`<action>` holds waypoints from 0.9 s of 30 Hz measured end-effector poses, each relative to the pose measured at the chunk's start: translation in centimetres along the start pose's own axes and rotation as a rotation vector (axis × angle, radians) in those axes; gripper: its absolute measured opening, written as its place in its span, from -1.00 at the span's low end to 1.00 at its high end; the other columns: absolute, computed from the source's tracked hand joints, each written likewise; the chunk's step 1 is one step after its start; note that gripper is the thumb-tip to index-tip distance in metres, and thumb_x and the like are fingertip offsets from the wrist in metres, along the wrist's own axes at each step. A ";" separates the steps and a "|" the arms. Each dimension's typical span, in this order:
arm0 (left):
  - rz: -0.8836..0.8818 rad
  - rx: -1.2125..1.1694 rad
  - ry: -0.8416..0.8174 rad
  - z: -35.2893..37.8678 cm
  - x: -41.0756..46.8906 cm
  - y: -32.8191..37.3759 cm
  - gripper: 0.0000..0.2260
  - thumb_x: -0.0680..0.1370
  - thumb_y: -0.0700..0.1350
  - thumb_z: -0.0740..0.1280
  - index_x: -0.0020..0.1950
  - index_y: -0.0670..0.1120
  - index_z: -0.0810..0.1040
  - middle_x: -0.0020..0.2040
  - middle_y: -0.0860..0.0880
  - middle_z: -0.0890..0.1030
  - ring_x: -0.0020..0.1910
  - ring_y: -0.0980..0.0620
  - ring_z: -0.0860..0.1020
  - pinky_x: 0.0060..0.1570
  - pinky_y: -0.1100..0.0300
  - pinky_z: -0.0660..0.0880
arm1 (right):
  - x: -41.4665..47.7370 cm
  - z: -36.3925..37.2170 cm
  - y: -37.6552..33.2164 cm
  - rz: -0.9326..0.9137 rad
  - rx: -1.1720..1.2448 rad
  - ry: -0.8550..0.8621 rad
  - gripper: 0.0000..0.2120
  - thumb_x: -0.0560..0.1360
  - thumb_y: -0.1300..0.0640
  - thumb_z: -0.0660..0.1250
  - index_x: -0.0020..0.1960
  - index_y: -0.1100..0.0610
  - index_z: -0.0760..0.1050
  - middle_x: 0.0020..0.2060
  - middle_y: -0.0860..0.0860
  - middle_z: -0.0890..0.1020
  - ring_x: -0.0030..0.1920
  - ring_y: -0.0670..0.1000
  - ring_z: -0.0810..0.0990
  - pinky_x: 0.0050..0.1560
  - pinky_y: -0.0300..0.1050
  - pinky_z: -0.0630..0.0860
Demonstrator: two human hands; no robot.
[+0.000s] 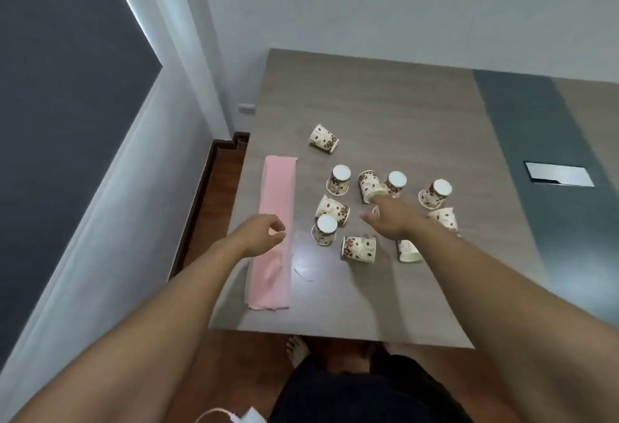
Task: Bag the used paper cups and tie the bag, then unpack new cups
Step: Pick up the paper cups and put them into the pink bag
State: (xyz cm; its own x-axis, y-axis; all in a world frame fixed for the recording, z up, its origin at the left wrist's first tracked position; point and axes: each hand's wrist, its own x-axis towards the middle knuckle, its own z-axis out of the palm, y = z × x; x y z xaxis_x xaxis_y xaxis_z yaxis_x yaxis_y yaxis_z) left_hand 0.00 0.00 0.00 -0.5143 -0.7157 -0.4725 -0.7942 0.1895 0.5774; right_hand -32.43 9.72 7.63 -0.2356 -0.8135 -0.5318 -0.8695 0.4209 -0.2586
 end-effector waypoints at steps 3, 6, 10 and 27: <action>-0.090 -0.021 -0.045 2.6 -1.5 -2.3 -0.77 0.65 0.02 0.54 0.23 -0.05 0.66 0.31 -0.02 0.67 0.27 -0.09 0.66 0.17 0.05 0.58 | -0.1 1.8 -0.3 -0.018 0.046 -0.026 -0.35 0.72 -0.17 0.30 0.68 0.17 0.31 0.63 0.17 0.42 0.63 0.22 0.37 0.58 0.09 0.35; -0.184 -0.008 -0.105 6.2 -3.3 -4.5 -0.66 0.55 0.04 0.65 0.12 -0.01 0.54 0.18 -0.01 0.59 0.12 -0.07 0.60 -0.02 0.09 0.51 | -0.5 3.7 -0.6 -0.039 0.059 -0.051 -0.37 0.72 -0.15 0.30 0.64 0.21 0.36 0.61 0.17 0.45 0.62 0.20 0.41 0.58 0.06 0.34; -0.218 0.191 -0.181 11.4 -4.9 -6.9 -0.46 0.50 0.02 0.64 0.33 -0.05 0.45 0.30 -0.07 0.47 0.26 -0.14 0.52 0.27 -0.05 0.57 | -1.0 6.4 -0.6 -0.051 0.075 -0.094 -0.42 0.73 -0.16 0.28 0.61 0.17 0.41 0.57 0.17 0.50 0.57 0.21 0.45 0.55 0.08 0.39; -0.192 -0.572 0.104 10.9 -2.2 -1.4 -0.74 0.56 -0.15 0.65 -0.17 -0.12 0.59 -0.21 -0.08 0.65 -0.22 0.03 0.57 -0.18 0.15 0.48 | -1.4 10.2 -0.4 -0.095 0.375 -0.188 -0.54 0.69 -0.15 0.36 0.49 0.08 0.55 0.40 -0.04 0.64 0.39 0.01 0.62 0.33 -0.13 0.47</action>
State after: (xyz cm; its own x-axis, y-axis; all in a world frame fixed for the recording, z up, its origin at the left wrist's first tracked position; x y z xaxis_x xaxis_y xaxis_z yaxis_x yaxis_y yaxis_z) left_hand -1.31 8.62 -7.05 -0.3220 -0.7686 -0.5528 -0.5549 -0.3199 0.7680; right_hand -27.35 14.79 0.25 -0.0488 -0.7827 -0.6205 -0.6575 0.4928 -0.5699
